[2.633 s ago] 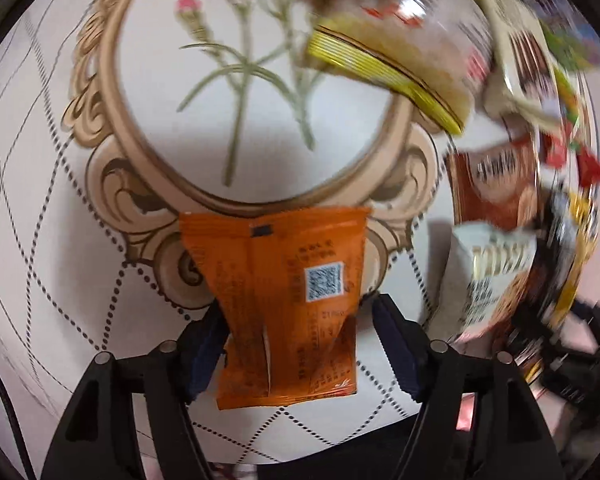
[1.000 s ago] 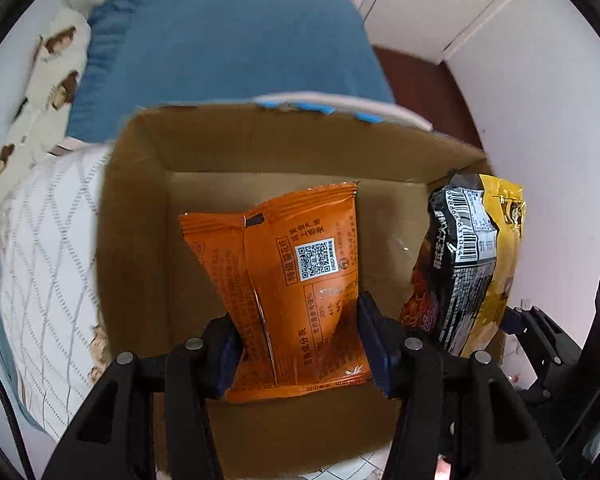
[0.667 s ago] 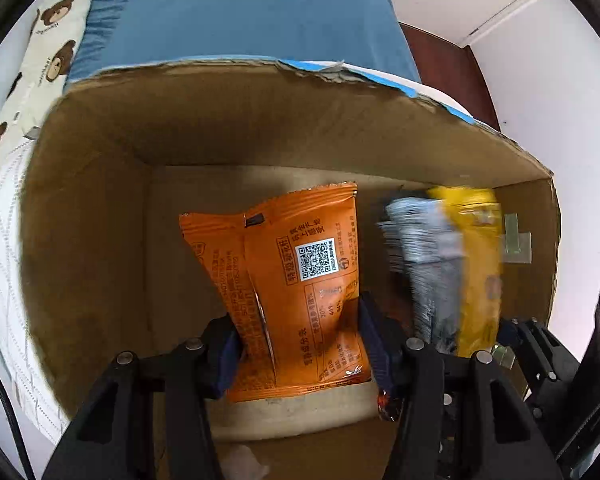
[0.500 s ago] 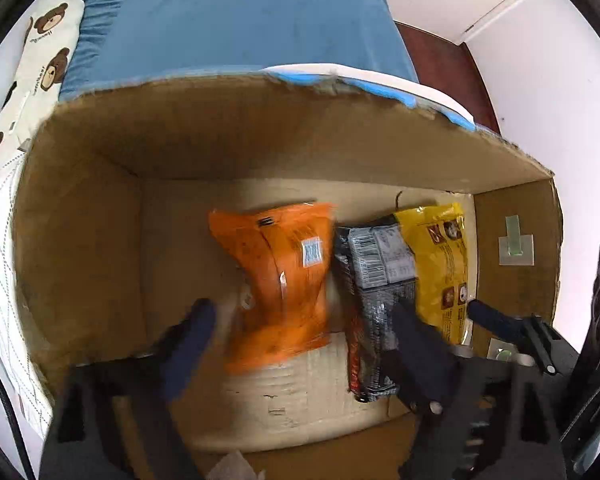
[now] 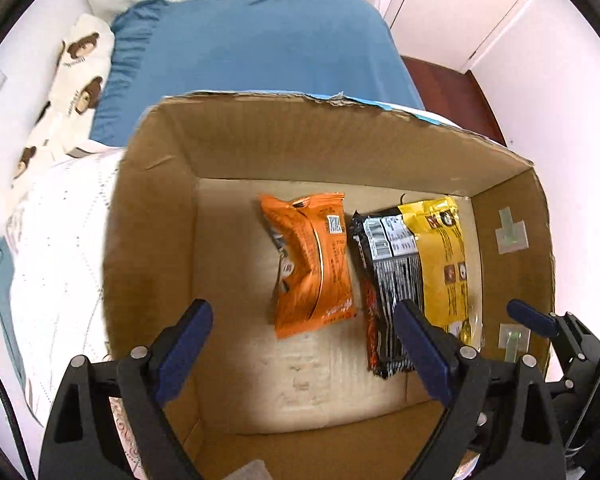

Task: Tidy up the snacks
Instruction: 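Carry both packets into the cardboard box and open both tools, then grasp the nitz cookie packet with the left tool while the right tool grasps the yellow panda chip bag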

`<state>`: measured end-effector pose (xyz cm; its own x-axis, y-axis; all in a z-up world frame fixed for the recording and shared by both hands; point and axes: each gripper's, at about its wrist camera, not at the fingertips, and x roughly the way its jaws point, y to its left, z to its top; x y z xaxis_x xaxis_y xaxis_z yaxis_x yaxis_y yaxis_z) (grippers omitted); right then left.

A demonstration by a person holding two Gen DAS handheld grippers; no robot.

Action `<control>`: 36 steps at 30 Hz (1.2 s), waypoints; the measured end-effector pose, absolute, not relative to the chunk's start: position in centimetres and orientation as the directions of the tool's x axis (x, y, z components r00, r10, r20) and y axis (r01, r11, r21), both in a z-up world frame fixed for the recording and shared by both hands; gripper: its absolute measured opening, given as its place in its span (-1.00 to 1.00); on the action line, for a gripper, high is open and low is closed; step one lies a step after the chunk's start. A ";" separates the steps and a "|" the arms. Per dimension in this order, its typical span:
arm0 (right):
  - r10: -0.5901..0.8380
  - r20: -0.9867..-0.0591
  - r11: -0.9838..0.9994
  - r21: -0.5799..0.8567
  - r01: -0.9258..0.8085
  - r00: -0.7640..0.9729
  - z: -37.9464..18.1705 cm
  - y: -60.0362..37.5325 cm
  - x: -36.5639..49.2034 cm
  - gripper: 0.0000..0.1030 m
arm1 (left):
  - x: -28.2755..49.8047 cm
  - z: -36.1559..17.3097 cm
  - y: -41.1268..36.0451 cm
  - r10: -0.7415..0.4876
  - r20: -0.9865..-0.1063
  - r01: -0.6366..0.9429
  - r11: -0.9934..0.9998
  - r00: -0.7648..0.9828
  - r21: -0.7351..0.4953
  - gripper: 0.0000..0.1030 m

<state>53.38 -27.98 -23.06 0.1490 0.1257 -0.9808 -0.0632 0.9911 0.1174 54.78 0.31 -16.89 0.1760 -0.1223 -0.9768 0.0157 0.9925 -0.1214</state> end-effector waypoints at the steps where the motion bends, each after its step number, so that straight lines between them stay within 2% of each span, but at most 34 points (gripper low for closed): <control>1: 0.122 -0.980 0.992 0.113 -0.061 0.157 -22.3 -28.0 53.1 0.95 | 54.2 -16.4 0.4 -0.121 -0.974 0.016 0.993 0.191 -0.120 0.80; 16: 0.108 -0.928 0.994 0.092 -0.062 0.358 -13.8 -27.0 44.5 0.95 | 45.4 -9.5 0.6 -0.132 -0.914 0.040 0.991 0.383 -0.126 0.80; 24: 0.176 -0.897 0.984 0.163 -0.067 0.406 -10.8 -27.2 39.6 0.95 | 39.9 -7.3 0.7 -0.123 -0.900 0.034 0.992 0.419 -0.120 0.80; 30: 0.232 -0.921 0.971 0.236 -0.026 0.312 -15.4 -28.4 34.0 0.95 | 32.5 -13.3 1.3 -0.106 -0.955 0.013 0.994 0.277 -0.107 0.80; 34: 0.238 -0.938 0.964 0.260 0.059 0.251 -19.4 -30.3 29.7 0.80 | 27.6 -20.8 0.8 -0.144 -0.988 0.009 0.990 0.053 -0.144 0.80; 36: 0.221 -0.947 0.961 0.253 0.115 0.235 -20.8 -32.0 27.9 0.80 | 25.9 -23.8 0.4 -0.161 -0.986 -0.001 0.987 -0.032 -0.161 0.80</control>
<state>27.85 -31.96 -20.79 0.2348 0.2209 -0.9466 0.1147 0.9607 0.2526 25.95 0.41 -23.83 -0.0324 -0.1609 -0.9864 -0.0013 0.9870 -0.1609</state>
